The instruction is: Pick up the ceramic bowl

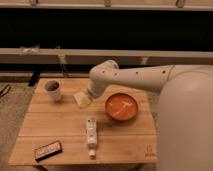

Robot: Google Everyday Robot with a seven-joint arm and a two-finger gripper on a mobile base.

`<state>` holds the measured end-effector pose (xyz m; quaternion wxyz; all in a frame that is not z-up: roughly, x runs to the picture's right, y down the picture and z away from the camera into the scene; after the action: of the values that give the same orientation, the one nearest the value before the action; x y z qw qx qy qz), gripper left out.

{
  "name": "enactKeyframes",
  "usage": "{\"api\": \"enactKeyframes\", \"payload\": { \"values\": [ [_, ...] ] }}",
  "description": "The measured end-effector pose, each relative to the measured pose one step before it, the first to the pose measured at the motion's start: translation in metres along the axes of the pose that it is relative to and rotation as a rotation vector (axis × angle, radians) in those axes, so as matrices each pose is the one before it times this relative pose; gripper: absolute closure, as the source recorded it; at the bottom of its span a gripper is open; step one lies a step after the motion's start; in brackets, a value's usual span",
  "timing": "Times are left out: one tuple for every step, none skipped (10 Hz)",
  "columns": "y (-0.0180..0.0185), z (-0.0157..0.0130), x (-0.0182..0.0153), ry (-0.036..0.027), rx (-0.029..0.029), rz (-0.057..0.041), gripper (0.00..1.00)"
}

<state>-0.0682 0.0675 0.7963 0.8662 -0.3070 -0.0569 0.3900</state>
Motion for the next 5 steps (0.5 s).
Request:
{"api": "enactKeyframes", "payload": {
  "values": [
    [-0.01052,-0.00421,0.01661,0.00124,0.00738,0.04420,0.25],
    [-0.00714,-0.00299,0.00753,0.00027,0.00269,0.02297,0.25],
    [-0.01053,-0.00388,0.00614,0.00372,0.00220,0.02574,0.25],
    [-0.00813,-0.00264,0.00451,0.00886,-0.00294,0.01270,0.25],
    [-0.01567,-0.00530,0.00752,0.01605,0.00151,0.01995,0.25]
  ]
}}
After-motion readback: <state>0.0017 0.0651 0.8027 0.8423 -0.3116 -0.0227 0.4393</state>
